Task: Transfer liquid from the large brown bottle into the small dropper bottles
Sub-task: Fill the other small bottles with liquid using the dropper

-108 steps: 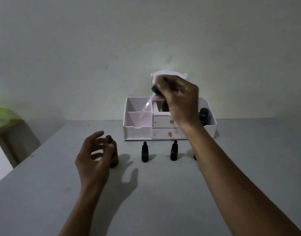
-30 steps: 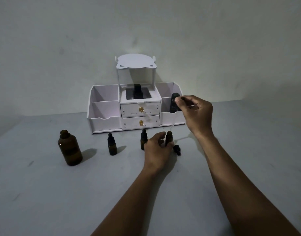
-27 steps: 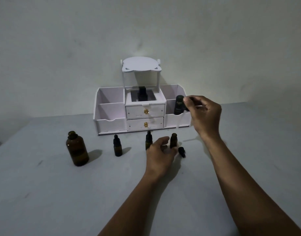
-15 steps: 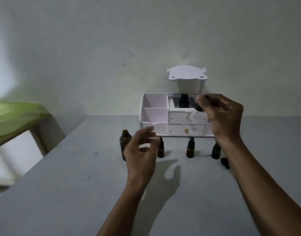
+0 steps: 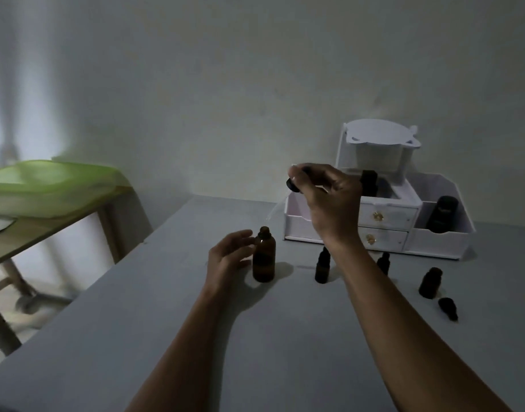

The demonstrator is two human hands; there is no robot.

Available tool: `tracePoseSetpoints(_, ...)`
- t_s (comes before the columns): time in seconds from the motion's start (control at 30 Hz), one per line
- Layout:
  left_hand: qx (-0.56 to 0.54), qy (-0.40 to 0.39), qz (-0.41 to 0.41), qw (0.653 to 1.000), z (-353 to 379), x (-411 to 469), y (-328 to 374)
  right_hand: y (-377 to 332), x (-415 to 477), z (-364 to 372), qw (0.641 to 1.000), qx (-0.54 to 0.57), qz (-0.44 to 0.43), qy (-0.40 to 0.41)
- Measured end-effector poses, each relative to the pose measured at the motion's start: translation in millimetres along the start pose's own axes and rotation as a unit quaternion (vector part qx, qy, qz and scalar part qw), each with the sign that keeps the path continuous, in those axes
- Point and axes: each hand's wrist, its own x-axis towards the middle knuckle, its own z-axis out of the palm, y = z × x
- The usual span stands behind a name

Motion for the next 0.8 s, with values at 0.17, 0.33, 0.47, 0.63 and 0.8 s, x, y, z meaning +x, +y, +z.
tracePoseSetpoints(0.17,-0.023,-0.035,-0.02,0.999,-1.2,-1.0,-1.7,11.1,-3.8,9.7,0.999,-0.021,0.01,-0.024)
tracePoseSetpoints(0.33,-0.019,-0.046,-0.01,0.999,3.1,-2.9,-2.5,13.3,-2.0,14.0,0.999,-0.04,-0.003,-0.037)
tracePoseSetpoints(0.47,-0.017,-0.044,-0.002,0.999,3.2,0.0,-3.9,15.0,-0.8,17.8,0.998,-0.05,0.001,-0.039)
tracePoseSetpoints(0.63,-0.014,-0.048,0.002,0.999,3.2,0.6,-3.9,16.6,0.6,20.4,0.998,-0.043,0.0,-0.043)
tracePoseSetpoints(0.8,-0.015,-0.058,0.004,0.998,2.5,0.6,-3.8,16.8,0.1,22.6,0.998,-0.039,-0.01,-0.055)
